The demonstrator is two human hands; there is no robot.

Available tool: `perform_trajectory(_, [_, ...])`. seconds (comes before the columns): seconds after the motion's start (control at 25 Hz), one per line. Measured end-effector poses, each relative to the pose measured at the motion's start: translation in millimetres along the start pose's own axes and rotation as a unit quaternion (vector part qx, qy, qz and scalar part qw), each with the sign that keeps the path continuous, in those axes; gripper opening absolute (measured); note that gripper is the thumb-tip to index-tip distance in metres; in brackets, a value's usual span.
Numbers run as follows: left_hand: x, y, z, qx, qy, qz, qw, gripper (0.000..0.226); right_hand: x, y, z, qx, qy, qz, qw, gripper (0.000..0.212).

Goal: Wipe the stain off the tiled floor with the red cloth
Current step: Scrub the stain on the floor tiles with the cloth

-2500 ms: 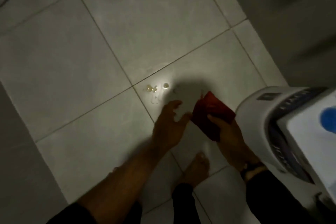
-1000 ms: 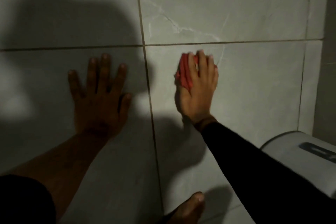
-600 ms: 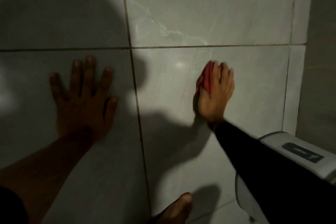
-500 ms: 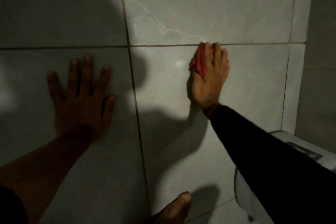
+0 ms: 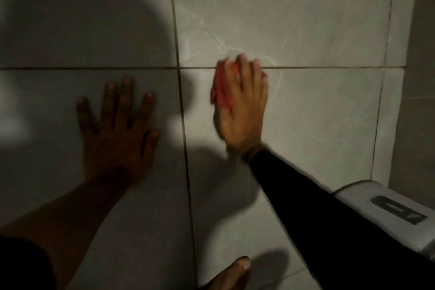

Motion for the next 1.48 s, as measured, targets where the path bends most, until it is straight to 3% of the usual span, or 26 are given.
perform_trajectory(0.08, [-0.7, -0.7, -0.3, 0.001, 0.000, 0.002, 1.000, 0.077, -8.2, 14.3, -89.0, -0.070, -0.057, -0.058, 0.994, 0.067])
perform_trajectory(0.16, [0.9, -0.8, -2.0, 0.002, -0.001, 0.002, 1.000, 0.077, 31.6, 3.9, -130.4, -0.087, 0.000, -0.067, 0.994, 0.066])
perform_trajectory(0.24, [2.0, -0.8, -0.9, 0.004, 0.003, 0.005, 1.000, 0.077, 79.4, -14.3, -95.5, -0.033, 0.167, -0.001, 0.985, 0.074])
perform_trajectory(0.32, [0.3, 0.8, 0.6, 0.004, 0.004, 0.003, 1.000, 0.077, 91.6, -25.6, -23.8, 0.039, 0.329, 0.043, 0.942, 0.087])
perform_trajectory(0.36, [0.5, 1.0, -1.0, 0.006, 0.004, 0.004, 1.000, 0.077, 73.2, -25.6, 11.7, 0.045, 0.326, 0.052, 0.943, 0.090])
perform_trajectory(0.44, [1.2, 0.3, -2.1, 0.009, 0.004, 0.006, 1.000, 0.076, 4.9, -14.7, 43.2, 0.058, 0.147, 0.045, 0.986, 0.090])
perform_trajectory(0.52, [-0.4, 0.1, -0.1, 0.008, 0.005, 0.004, 1.000, 0.075, -49.2, 11.4, -5.4, 0.001, -0.048, 0.012, 0.999, 0.078])
perform_trajectory(0.6, [0.0, 0.1, -0.5, 0.010, 0.003, 0.004, 1.000, 0.075, -44.9, 19.4, -86.2, -0.073, -0.128, -0.054, 0.988, 0.066])
perform_trajectory(0.68, [-1.3, 1.0, -2.6, 0.006, 0.004, 0.008, 1.000, 0.073, 1.1, 6.3, -111.9, -0.088, -0.072, -0.047, 0.992, 0.069])
perform_trajectory(0.8, [0.7, 0.0, -0.2, 0.007, 0.012, 0.016, 1.000, 0.073, 52.9, -19.4, -26.6, -0.009, 0.186, 0.047, 0.981, 0.086])
perform_trajectory(0.84, [-0.6, 0.7, 0.1, 0.003, 0.008, 0.018, 1.000, 0.073, 38.4, -21.6, 9.1, 0.009, 0.208, 0.057, 0.976, 0.092])
perform_trajectory(0.88, [-0.7, 1.9, -0.7, -0.001, 0.007, 0.017, 1.000, 0.074, 9.8, -19.8, 31.6, 0.017, 0.170, 0.055, 0.984, 0.093])
perform_trajectory(0.96, [-0.6, 2.3, -2.0, 0.002, 0.007, 0.016, 1.000, 0.075, -62.5, -2.2, 21.9, 0.010, -0.027, 0.040, 0.999, 0.087])
perform_trajectory(1.04, [-2.7, 2.9, -1.2, 0.003, 0.007, 0.012, 1.000, 0.074, -87.3, 19.9, -54.5, -0.057, -0.165, 0.016, 0.985, 0.073])
perform_trajectory(1.08, [-2.6, 2.9, -0.7, 0.003, 0.008, 0.007, 1.000, 0.074, -74.5, 21.7, -94.2, -0.091, -0.189, -0.001, 0.978, 0.067])
perform_trajectory(1.16, [-1.4, 1.0, -2.6, -0.001, 0.002, 0.011, 1.000, 0.075, -25.5, 8.1, -123.4, -0.121, -0.175, -0.003, 0.977, 0.067])
perform_trajectory(1.24, [1.3, -0.9, -2.6, -0.002, 0.004, 0.014, 1.000, 0.075, 26.0, -8.2, -77.4, -0.086, -0.048, 0.017, 0.995, 0.072])
perform_trajectory(1.32, [1.0, -1.4, -1.5, 0.002, 0.005, 0.014, 1.000, 0.075, 30.8, -20.5, -0.2, 0.005, 0.074, 0.034, 0.997, 0.077])
perform_trajectory(1.4, [-0.5, -0.4, -2.6, 0.004, 0.003, 0.016, 1.000, 0.074, -22.4, -11.8, 35.0, 0.033, 0.024, 0.042, 0.998, 0.081])
perform_trajectory(1.48, [-0.8, -1.5, -2.7, 0.003, 0.004, 0.011, 1.000, 0.073, -78.2, 7.5, -7.1, 0.027, -0.114, 0.059, 0.991, 0.066])
Point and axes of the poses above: each hand's wrist, its own z-axis towards the middle knuckle, its own y-axis out of the palm, x = y × z, the point moved 8 cm from there along z, towards the middle knuckle, and after that the axes turned 5 degrees about y, right-handed, at the moved point
